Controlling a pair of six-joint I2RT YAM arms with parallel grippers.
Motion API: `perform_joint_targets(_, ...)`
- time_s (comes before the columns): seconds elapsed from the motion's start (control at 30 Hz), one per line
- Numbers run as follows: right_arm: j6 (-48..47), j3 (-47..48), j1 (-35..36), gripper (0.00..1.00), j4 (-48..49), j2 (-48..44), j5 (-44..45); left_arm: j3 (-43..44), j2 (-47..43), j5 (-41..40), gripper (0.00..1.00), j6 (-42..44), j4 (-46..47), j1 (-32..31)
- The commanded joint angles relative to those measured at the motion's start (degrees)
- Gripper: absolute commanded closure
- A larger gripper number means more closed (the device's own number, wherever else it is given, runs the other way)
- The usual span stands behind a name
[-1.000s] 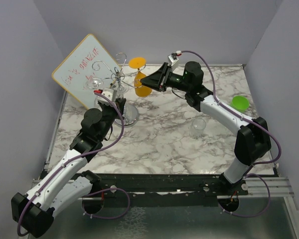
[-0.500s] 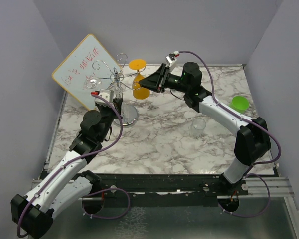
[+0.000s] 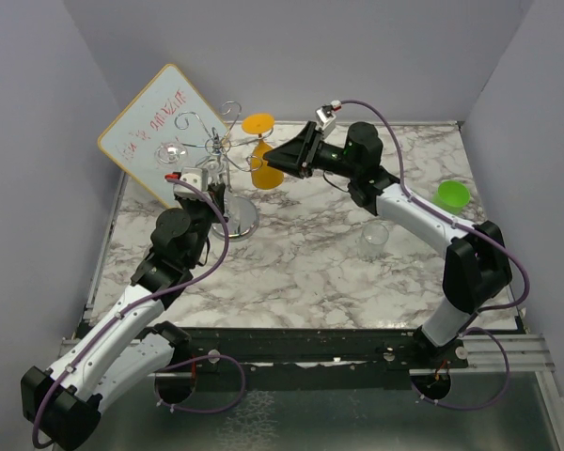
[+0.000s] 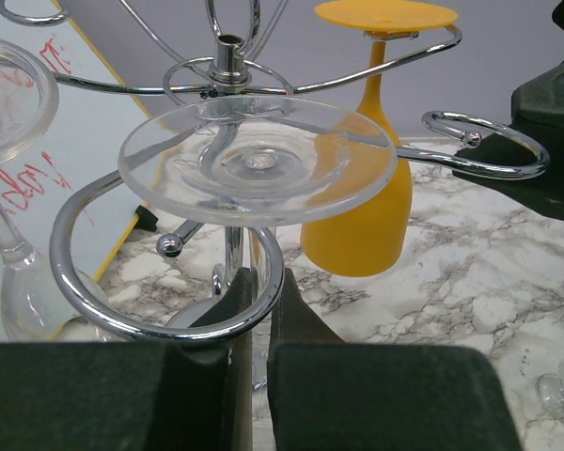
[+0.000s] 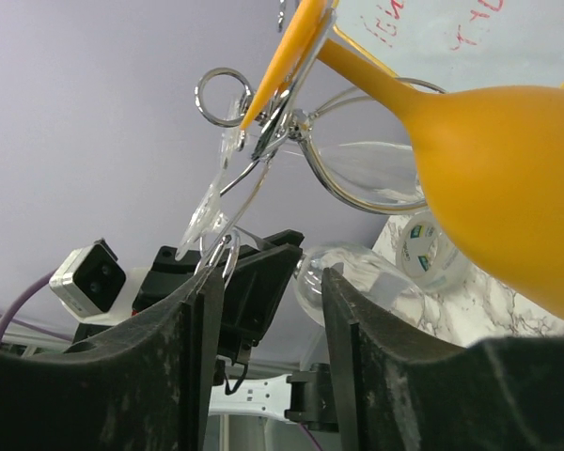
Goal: Place the wine glass upside down on the wine glass rack
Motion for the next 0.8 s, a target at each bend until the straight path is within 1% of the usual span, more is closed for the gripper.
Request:
perform_joint_targets(0.0, -0.52, 0.07, 0.24, 0.46, 2.78, -3.50, -1.63, -0.11, -1.61, -0.99, 1.00, -0.14, 4.50, 0.53)
perform_joint_targets(0.13, -1.44, 1.13, 1.25, 0.40, -0.12, -4.19, -1.63, -0.12, -1.89, -0.20, 1.00, 0.26, 4.72, 0.53)
perform_joint_targets(0.33, -0.08, 1.97, 2.59, 0.41, -5.29, -3.74, 0.77, -0.32, -2.60, 0.77, 1.00, 0.75, 5.07, 0.53)
perform_joint_targets(0.53, 1.51, 2.89, 4.29, 0.45, -4.98, -2.65, 1.84, -0.47, -3.00, 1.95, 1.00, 1.13, 4.96, 0.53)
perform_joint_targets(0.77, 2.13, 4.44, 5.53, 0.56, -9.13, -1.72, 5.95, -0.39, -3.37, 1.69, 1.00, 2.09, 3.80, 0.53)
